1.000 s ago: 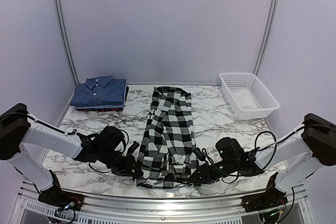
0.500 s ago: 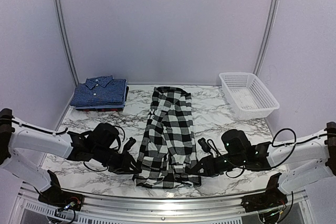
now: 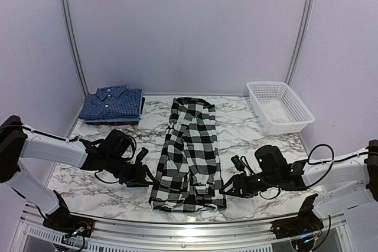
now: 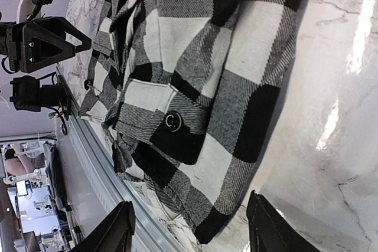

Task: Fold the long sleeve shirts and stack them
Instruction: Pick up the rectangle-folded shirt from the center of the board.

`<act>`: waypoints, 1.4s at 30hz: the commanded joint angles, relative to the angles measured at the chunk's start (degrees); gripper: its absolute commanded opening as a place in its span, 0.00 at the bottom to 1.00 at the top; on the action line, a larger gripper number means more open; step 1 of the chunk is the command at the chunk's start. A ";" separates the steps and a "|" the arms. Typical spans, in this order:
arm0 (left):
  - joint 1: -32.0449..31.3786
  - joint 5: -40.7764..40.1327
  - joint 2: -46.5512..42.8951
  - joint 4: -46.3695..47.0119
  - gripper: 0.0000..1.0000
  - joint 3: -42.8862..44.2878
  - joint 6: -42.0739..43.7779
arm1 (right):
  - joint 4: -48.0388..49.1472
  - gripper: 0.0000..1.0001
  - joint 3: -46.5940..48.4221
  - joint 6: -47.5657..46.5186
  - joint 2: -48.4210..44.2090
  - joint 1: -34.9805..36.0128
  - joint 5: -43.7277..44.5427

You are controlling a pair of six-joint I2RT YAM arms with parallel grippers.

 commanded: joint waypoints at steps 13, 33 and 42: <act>1.09 2.52 9.22 1.38 0.47 4.88 3.88 | 10.12 0.65 0.59 0.39 9.39 -1.42 -3.54; 0.89 5.85 13.19 4.50 0.36 4.75 0.72 | 18.50 0.59 1.12 3.57 18.28 -3.22 -7.09; 0.58 5.85 12.51 4.75 0.28 3.47 -0.10 | -2.48 0.57 6.85 2.42 12.11 -1.00 6.04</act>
